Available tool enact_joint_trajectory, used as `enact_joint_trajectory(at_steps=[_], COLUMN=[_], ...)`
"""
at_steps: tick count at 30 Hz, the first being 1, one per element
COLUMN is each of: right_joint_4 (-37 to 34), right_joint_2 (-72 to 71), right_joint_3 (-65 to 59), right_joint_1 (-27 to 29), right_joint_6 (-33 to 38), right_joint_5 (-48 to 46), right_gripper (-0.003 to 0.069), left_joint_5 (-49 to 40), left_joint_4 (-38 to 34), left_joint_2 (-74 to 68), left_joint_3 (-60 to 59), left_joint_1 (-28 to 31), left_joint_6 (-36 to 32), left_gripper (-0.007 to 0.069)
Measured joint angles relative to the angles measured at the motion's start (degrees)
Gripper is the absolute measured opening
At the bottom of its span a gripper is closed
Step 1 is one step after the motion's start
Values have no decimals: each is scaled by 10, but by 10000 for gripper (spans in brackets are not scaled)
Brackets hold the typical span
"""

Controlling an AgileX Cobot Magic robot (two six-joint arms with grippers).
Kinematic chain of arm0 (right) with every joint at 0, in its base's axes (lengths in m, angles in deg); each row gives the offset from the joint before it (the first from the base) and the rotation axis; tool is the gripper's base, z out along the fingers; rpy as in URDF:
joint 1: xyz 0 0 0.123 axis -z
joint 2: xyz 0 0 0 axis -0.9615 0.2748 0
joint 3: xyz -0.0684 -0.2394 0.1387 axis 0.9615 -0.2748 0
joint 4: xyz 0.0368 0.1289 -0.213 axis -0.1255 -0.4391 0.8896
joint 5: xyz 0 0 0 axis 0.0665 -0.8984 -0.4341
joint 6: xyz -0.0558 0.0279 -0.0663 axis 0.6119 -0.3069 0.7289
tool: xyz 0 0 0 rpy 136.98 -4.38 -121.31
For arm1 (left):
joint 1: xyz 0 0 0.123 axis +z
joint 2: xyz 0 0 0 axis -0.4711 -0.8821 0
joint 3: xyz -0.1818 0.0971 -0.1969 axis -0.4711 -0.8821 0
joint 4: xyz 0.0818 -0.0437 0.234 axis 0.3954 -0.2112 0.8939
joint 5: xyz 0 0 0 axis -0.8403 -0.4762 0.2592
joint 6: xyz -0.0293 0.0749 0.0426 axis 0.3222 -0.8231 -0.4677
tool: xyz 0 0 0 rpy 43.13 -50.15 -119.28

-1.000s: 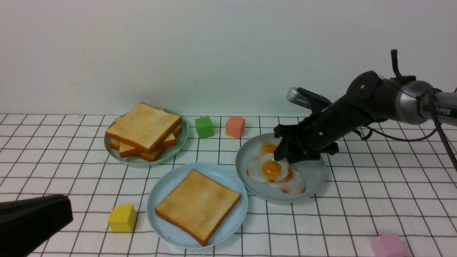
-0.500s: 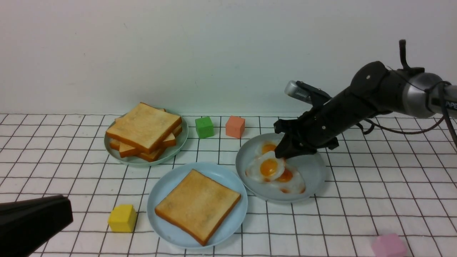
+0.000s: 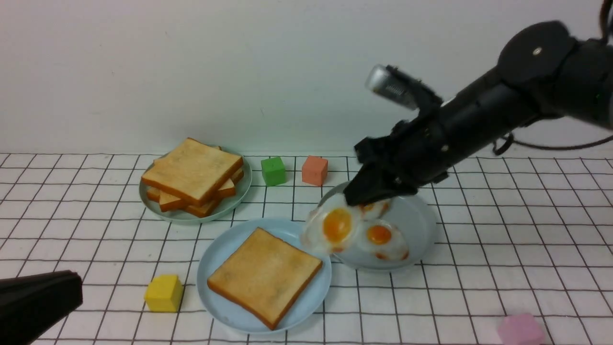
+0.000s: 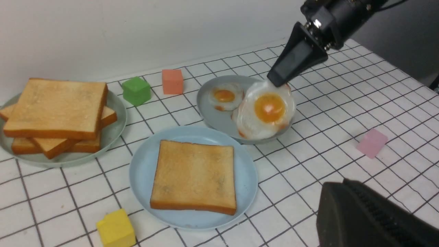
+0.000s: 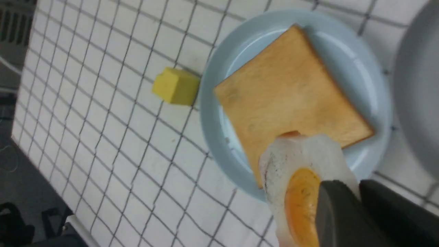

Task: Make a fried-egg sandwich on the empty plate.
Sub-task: Use the right arm to place the fried egg on the slice of bread in the middle

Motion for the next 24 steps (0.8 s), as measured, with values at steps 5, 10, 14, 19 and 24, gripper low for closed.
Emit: enact_joint_trajectory(at_steps=[5,10,14,19,24], right_joint_4=[-92,-217,-263,-270,-252], right_joint_2=[39,90,121,144,144], right_joint_3=[-37,-37,-37,-37,-37], right_joint_1=[-64,-86,-86,-84,-84], right_joint_6=[28,83,108,116,118], right_joint_5=[120,192,206,222,225], right_gripper=[80,80,80,87,162], left_joint_5=[-4,-4,-5,-5,-5], left_joint_4=[29,31,31,32,32], left_joint_2=[0,0,0,0,0], left_joint_3=[0,0,0,0,0], left_joint_1=[0,0,0,0,0], left_joint_6=[33,37,38,38,41], left_gripper=[-13,-13,-13,-13,-11])
